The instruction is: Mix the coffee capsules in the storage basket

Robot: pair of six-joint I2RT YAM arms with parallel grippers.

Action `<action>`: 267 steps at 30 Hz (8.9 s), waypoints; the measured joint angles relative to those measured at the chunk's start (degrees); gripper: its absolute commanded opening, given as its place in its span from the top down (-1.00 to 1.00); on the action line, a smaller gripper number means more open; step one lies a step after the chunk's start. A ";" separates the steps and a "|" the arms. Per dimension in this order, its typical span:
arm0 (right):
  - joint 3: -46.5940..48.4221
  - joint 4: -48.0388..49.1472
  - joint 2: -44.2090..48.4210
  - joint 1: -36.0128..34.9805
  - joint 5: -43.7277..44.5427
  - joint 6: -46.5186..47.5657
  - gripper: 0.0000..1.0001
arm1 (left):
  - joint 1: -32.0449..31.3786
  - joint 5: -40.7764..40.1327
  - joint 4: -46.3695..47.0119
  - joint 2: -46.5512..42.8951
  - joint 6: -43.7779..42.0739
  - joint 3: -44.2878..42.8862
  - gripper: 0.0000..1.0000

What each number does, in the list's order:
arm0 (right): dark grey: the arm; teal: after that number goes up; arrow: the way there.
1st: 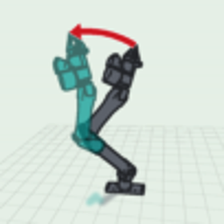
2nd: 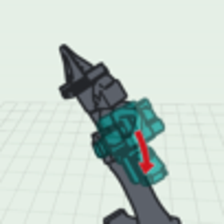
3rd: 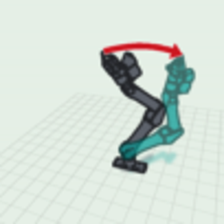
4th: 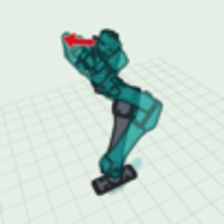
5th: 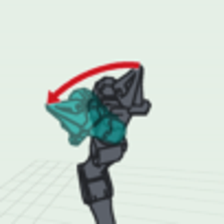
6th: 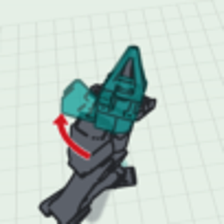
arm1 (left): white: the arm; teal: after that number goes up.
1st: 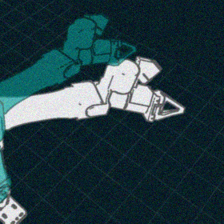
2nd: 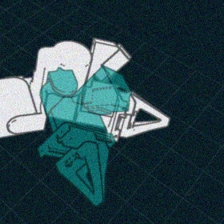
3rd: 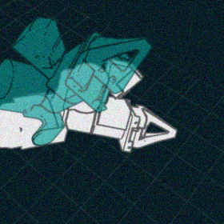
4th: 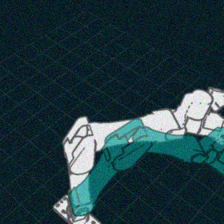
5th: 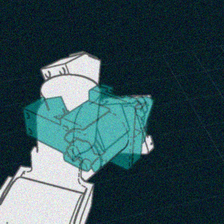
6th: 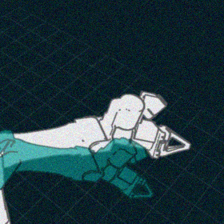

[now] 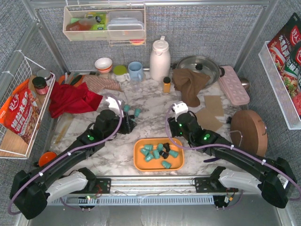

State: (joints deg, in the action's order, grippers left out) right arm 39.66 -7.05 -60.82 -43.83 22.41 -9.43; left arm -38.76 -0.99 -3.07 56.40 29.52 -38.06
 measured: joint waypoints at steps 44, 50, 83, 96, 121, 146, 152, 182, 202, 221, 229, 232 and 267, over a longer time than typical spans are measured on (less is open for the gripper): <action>2.75 1.60 -6.54 1.14 -4.63 -2.62 -0.31 | -18.69 -35.58 -9.05 -8.68 -4.02 2.47 -0.98; 7.10 1.25 -11.82 1.05 -6.27 -4.31 -0.30 | -18.69 -41.29 -11.96 -16.44 -5.16 2.93 -0.98; 47.91 -2.23 -58.88 -2.60 3.91 -24.55 -0.18 | -18.69 -45.57 -21.94 -26.97 -2.05 3.28 -0.98; 52.28 0.46 -66.01 -2.97 5.55 -25.59 -0.17 | -18.69 -45.62 -21.99 -27.65 -1.38 3.26 -0.98; 55.04 -1.07 -68.37 1.42 -3.63 -11.21 -0.20 | -18.69 -45.99 -21.99 -27.85 -1.03 3.26 -0.98; 64.00 -4.87 -73.44 5.86 -20.92 6.88 0.33 | -18.69 -46.66 -21.99 -27.74 -1.03 3.37 -0.98; 60.48 -1.64 -71.71 5.84 -21.03 6.43 0.42 | -18.69 -46.66 -21.99 -27.78 -1.03 3.43 -0.98; 22.10 -5.20 -23.54 2.12 -18.32 4.13 0.48 | -18.69 -46.84 -22.05 -28.22 -0.76 3.48 -0.98; 0.07 -11.50 -2.54 -5.01 -14.14 -0.39 0.45 | -18.67 -47.71 -22.05 -24.79 -0.79 3.48 -0.99; -2.67 -11.80 -2.62 -8.09 -12.31 -0.66 -0.18 | -17.31 -45.75 -8.98 -9.97 2.93 10.56 -0.99; -2.16 -11.96 0.07 -8.09 -10.05 -0.22 -0.20 | -14.69 -44.17 -6.91 -7.48 5.03 10.56 -0.99; -1.84 -11.63 1.95 -8.09 -8.22 0.07 -0.21 | -13.84 -43.21 -6.23 -7.87 5.53 11.08 -0.99; -6.21 7.17 5.57 -1.79 10.88 2.71 -0.66 | 4.33 -13.73 -6.97 7.91 -10.75 0.31 -0.99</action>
State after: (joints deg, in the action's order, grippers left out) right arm 33.45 0.12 -55.24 -45.63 33.30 -6.72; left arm -34.44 -14.72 -10.04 64.31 18.76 -37.76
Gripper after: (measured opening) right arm 0.831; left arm 0.997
